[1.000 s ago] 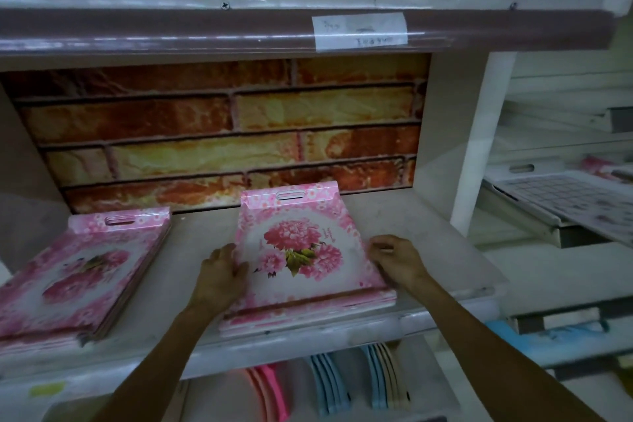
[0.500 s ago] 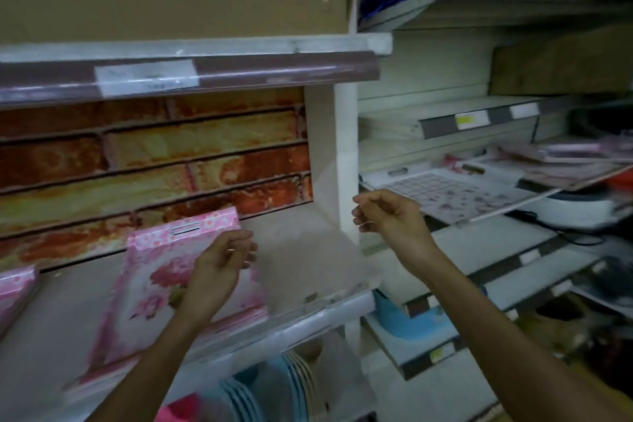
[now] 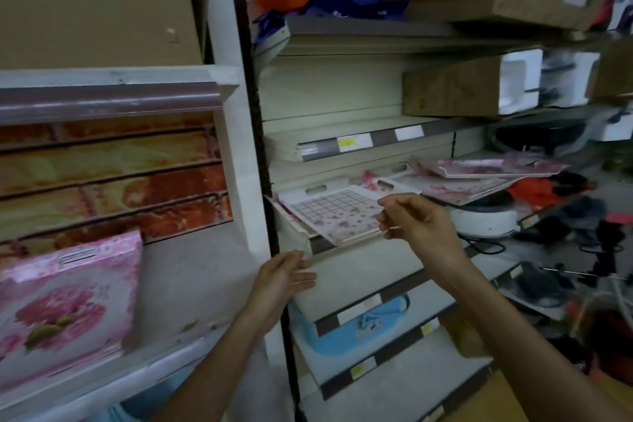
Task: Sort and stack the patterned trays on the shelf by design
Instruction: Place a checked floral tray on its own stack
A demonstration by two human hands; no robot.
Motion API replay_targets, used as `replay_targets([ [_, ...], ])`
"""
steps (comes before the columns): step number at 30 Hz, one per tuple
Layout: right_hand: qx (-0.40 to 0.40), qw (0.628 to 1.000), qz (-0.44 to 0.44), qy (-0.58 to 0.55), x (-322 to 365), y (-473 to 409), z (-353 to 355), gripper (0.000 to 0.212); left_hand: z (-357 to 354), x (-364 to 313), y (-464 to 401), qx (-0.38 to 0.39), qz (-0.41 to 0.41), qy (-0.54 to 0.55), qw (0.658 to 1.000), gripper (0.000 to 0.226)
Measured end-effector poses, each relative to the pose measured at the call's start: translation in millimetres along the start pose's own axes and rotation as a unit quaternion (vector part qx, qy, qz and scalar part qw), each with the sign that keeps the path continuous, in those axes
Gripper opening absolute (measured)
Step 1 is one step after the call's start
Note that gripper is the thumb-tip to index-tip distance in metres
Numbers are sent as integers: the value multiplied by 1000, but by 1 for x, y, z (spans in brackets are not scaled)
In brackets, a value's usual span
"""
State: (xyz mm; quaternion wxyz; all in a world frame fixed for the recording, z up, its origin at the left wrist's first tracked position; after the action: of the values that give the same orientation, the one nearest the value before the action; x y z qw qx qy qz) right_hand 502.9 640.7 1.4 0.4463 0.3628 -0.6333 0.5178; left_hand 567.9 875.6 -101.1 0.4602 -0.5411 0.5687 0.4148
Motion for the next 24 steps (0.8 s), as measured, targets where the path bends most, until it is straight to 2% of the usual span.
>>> replay_targets([
  [4, -22, 999, 1, 24, -4, -10, 37, 15, -44, 24, -25, 21, 89, 99, 991, 40],
  [9, -47, 998, 5, 52, -11, -28, 68, 14, -73, 40, -64, 25, 134, 189, 972, 56],
  [14, -51, 995, -3, 83, -17, -52, 77, 14, -83, 44, -98, 4, 133, 248, 960, 43],
  [19, -47, 993, -17, 105, -24, -78, 76, 15, -88, 43, -115, -21, 122, 218, 968, 42],
  [22, -48, 991, -25, 123, -28, -91, 76, 15, -86, 42, -116, -8, 107, 201, 974, 44],
  [24, -49, 989, -32, 136, -30, -101, 79, 14, -80, 40, -112, 4, 94, 194, 977, 37],
])
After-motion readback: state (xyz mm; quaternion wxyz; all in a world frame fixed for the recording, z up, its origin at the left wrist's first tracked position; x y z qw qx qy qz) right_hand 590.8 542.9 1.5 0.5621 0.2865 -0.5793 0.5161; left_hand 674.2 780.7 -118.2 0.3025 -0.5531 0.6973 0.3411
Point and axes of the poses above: each hand's wrist, its own y-axis away from the middle knuckle, its own z-axis out of the back of the hand, x = y × z, the point moved 5 cm from there along -y, towards the middle knuckle, and after that the axes turned 4 degrees about -z, right-handed, at the moved point
